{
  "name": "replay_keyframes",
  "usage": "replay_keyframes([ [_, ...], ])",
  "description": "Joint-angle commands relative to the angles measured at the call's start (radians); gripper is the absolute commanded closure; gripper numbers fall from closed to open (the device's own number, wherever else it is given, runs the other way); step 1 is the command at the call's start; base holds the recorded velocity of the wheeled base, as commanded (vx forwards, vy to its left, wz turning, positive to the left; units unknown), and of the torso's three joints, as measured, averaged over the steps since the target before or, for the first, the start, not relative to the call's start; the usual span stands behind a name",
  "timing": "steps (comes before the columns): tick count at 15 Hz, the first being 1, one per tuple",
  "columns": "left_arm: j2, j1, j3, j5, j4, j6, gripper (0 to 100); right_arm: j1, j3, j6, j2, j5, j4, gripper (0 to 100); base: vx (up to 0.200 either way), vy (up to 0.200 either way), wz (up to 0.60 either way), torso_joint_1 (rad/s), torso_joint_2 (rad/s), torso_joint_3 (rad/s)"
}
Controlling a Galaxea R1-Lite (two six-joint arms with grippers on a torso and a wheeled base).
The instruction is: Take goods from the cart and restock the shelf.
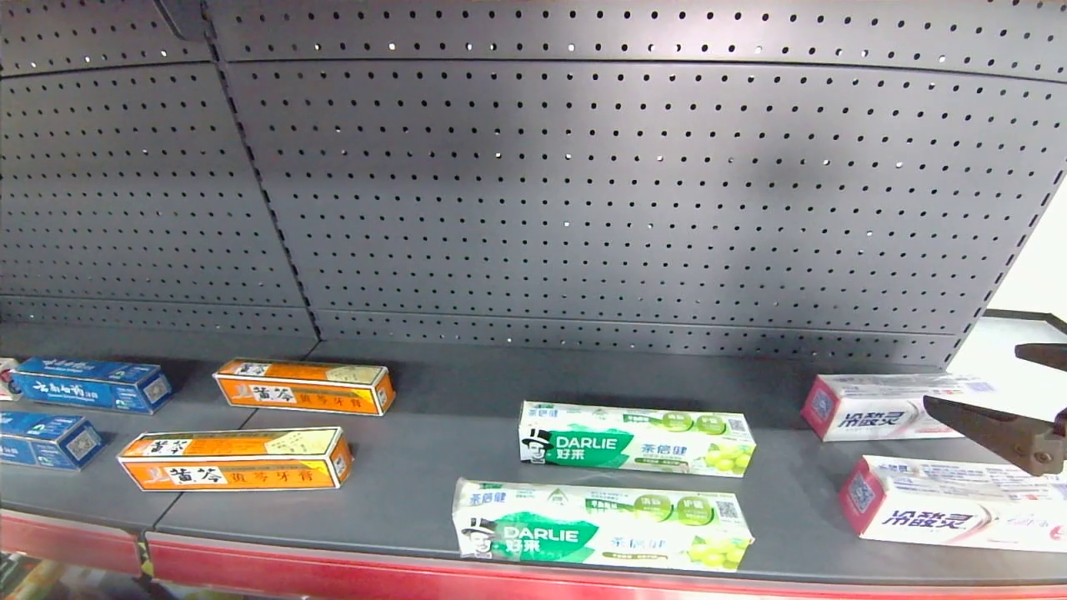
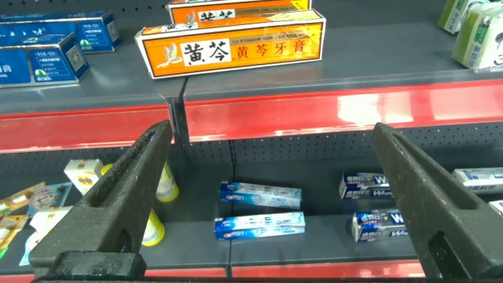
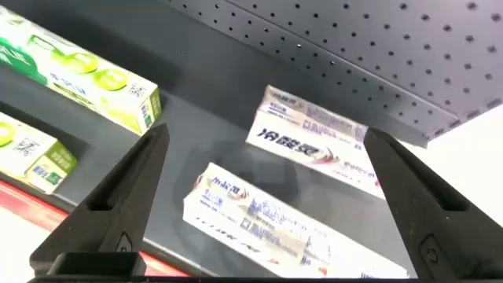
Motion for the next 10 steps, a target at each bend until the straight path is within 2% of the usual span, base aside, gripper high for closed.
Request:
replay_keyframes([
  [1,0.0,0.0,0.0,0.0,0.0,0.0,0,-0.005,0.016,0.015,-0.035,0.0,-0.002,0,0.0,0.0,-0.6,0.002,0.0,-0.002],
  [2,0.0,0.0,0.0,0.0,0.0,0.0,0,-0.005,0.016,0.021,-0.034,0.002,-0.004,0,0.0,0.0,-0.6,0.002,0.01,0.002],
  [10,0.0,0.0,0.0,0.0,0.0,0.0,0,-0.003,0.018,0.024,-0.026,0.005,-0.005,0,0.0,0.0,0.0,0.0,0.0,0.0],
])
